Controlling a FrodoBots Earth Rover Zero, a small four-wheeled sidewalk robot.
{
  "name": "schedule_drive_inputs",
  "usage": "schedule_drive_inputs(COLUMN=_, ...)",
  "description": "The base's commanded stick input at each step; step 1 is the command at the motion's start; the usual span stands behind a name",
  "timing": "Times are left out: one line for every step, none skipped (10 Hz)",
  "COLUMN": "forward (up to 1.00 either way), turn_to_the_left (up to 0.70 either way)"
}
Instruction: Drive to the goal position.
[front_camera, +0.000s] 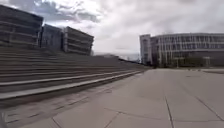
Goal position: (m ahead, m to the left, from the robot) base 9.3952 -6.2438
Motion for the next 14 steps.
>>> schedule_drive_inputs(forward=0.70, turn_to_the_left=-0.34)
schedule_drive_inputs(forward=0.70, turn_to_the_left=-0.34)
schedule_drive_inputs(forward=0.70, turn_to_the_left=-0.34)
schedule_drive_inputs(forward=0.70, turn_to_the_left=-0.21)
schedule_drive_inputs(forward=0.70, turn_to_the_left=-0.04)
schedule_drive_inputs(forward=0.70, turn_to_the_left=0.01)
schedule_drive_inputs(forward=0.70, turn_to_the_left=0.01)
schedule_drive_inputs(forward=0.70, turn_to_the_left=0.01)
schedule_drive_inputs(forward=0.70, turn_to_the_left=0.01)
schedule_drive_inputs(forward=0.70, turn_to_the_left=0.10)
schedule_drive_inputs(forward=0.70, turn_to_the_left=0.36)
schedule_drive_inputs(forward=0.70, turn_to_the_left=0.36)
schedule_drive_inputs(forward=0.70, turn_to_the_left=0.24)
schedule_drive_inputs(forward=0.70, turn_to_the_left=0.12)
